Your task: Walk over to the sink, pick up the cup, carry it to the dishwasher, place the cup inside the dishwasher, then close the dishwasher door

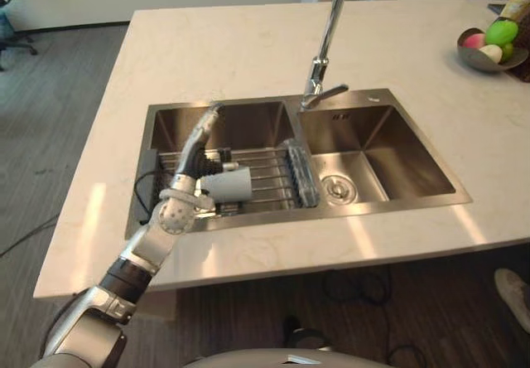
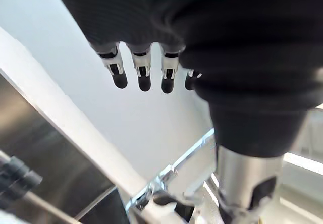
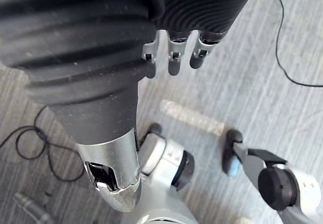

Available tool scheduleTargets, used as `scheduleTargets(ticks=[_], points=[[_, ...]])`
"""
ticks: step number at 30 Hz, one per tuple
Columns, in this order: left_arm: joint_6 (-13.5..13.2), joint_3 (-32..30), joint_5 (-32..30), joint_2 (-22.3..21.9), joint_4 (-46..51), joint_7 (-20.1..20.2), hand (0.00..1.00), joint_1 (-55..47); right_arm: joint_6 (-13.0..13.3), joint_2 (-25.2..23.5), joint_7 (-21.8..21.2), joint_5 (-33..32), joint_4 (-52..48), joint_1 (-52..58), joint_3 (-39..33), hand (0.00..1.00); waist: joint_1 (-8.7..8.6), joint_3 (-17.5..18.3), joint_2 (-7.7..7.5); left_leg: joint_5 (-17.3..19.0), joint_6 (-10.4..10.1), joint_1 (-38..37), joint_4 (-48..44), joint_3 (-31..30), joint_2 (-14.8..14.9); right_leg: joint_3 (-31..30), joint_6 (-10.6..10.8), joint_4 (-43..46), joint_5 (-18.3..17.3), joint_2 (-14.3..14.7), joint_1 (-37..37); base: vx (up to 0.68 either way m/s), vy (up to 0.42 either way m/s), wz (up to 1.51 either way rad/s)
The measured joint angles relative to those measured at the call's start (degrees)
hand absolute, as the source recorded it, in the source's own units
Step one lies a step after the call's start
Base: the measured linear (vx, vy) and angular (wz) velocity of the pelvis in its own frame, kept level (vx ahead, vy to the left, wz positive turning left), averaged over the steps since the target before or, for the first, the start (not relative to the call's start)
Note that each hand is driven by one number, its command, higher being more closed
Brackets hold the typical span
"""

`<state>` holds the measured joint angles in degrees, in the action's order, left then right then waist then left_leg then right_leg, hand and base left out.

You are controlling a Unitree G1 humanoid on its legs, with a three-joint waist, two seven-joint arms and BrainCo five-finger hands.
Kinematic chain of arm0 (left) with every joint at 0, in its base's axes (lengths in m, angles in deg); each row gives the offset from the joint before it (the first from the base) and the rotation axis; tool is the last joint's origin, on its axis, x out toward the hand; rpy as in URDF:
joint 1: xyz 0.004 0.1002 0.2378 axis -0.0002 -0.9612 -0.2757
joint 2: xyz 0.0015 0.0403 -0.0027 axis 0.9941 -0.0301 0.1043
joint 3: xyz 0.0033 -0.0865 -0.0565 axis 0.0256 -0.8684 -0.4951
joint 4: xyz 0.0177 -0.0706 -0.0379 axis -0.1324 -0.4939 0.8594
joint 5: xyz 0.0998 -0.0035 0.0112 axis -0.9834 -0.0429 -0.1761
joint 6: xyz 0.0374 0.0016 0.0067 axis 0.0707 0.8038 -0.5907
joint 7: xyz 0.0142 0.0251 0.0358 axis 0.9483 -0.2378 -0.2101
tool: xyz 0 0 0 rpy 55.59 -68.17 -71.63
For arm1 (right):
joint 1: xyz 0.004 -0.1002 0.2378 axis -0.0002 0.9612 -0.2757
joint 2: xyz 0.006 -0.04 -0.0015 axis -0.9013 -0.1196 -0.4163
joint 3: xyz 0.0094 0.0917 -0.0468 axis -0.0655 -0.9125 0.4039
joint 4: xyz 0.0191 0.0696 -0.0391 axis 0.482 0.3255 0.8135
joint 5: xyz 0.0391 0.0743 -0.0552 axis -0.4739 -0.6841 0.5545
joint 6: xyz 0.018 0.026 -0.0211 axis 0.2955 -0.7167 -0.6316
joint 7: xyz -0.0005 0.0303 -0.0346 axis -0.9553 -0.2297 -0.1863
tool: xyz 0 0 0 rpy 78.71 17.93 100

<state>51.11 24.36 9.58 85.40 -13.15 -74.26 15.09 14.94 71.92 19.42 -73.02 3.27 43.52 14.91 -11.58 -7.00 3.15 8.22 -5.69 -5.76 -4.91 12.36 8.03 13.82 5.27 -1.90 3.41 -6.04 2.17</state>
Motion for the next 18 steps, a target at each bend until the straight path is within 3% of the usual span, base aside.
scheduleTargets(ticks=[2, 7, 13, 18], points=[[2.0, 2.9, -1.9, 1.2, 0.1, 1.4, 0.0, 0.1, -0.6, 0.8, 0.3, -1.8, -0.9, -0.3, 1.4, 0.0, -0.63, 0.3, 1.5, -0.1, 0.0, 0.7, -0.1, 0.6, 0.1, 0.0, 0.3, -0.7, 0.6, 0.0, -0.3, 0.0, 0.0, 0.0], [5.4, 7.5, -2.2, 3.1, 0.1, 2.1, 0.0, 2.9, -0.7, 1.2, 2.2, -5.3, -0.8, -0.4, 6.2, 0.0, -1.57, -0.1, 2.91, -0.8, -0.5, 1.8, 0.1, 1.9, 0.5, 0.6, 0.3, -1.3, 0.9, 0.2, -1.0, -0.02, -0.014, 0.05], [8.2, 12.5, -2.9, 3.1, 0.1, 1.7, 0.0, 4.9, 8.2, 2.4, 10.3, -4.0, -0.6, -3.4, 7.9, 0.0, -2.38, -1.1, 3.82, -3.8, -1.6, 2.7, 0.6, 3.8, 0.1, 1.1, 0.2, -1.2, 1.1, -0.4, -1.7, -0.03, -0.023, 0.05], [11.0, 12.7, -6.9, 2.8, 0.0, 1.2, 0.0, 4.8, 9.2, 5.9, 11.7, -4.1, -0.6, -5.3, 7.9, 0.0, -2.36, -2.2, 4.88, -5.5, -1.7, 2.7, 1.4, 4.9, -0.1, 1.2, -0.3, -2.8, 2.5, -0.3, -1.3, -0.08, -0.036, 0.03]])
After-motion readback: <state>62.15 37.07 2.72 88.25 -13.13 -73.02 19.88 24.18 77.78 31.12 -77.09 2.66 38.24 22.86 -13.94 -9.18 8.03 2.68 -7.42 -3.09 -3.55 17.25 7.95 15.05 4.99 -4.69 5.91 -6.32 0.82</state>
